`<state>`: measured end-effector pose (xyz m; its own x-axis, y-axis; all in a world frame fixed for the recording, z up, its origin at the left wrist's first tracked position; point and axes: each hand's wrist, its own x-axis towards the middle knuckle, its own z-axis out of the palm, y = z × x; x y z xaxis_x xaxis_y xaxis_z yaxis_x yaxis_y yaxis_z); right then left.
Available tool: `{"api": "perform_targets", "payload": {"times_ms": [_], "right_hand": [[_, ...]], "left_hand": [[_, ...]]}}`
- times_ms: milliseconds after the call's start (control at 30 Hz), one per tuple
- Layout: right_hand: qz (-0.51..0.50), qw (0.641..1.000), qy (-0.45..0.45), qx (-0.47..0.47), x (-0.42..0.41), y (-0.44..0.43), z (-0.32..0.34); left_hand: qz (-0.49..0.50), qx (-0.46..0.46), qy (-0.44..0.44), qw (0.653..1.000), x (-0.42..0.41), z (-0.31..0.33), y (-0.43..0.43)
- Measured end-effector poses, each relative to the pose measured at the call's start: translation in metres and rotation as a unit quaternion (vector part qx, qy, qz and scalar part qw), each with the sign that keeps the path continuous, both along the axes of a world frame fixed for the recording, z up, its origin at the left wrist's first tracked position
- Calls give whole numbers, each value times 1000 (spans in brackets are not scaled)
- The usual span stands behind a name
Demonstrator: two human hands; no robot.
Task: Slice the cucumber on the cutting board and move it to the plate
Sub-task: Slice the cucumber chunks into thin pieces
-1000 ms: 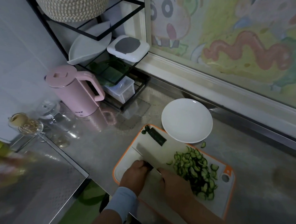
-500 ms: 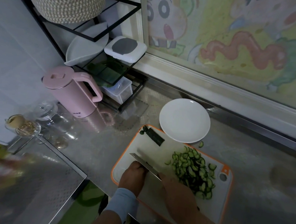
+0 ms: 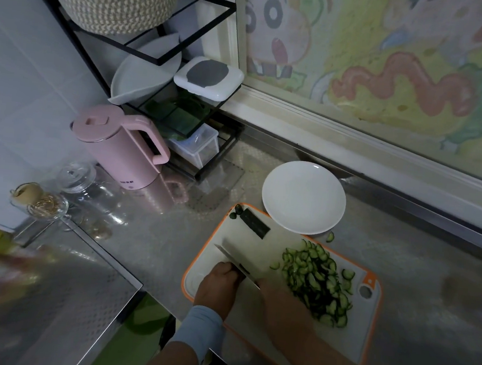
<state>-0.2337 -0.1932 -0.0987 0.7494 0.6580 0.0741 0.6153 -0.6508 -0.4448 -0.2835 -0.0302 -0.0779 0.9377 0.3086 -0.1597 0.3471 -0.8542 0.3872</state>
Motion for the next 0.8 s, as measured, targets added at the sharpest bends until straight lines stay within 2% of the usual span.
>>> {"api": "perform_targets", "payload": {"times_ms": [33,133,400,567,667,733,800], "right_hand": [[2,999,45,-7,3,6,-1],[-13,998,57,-9,5,17,-11],[11,997,-76,2,-9,-7,20],[19,1000,8,-20,-8,-13,24],[16,1000,3,-23,-3,-10,19],[21,999,-35,-35,-4,-3,13],[6,991,-119,-67,-4,7,15]], "left_hand": [[3,2,-2,1000,-1,0,0],[10,6,-8,1000,-1,-2,-1],[16,20,2,1000,-1,-3,-4],[15,16,5,1000,-3,-6,-1],[10,6,14,1000,-4,-10,1],[2,13,11,1000,-2,-12,3],[-1,21,7,1000,-1,-12,3]]}}
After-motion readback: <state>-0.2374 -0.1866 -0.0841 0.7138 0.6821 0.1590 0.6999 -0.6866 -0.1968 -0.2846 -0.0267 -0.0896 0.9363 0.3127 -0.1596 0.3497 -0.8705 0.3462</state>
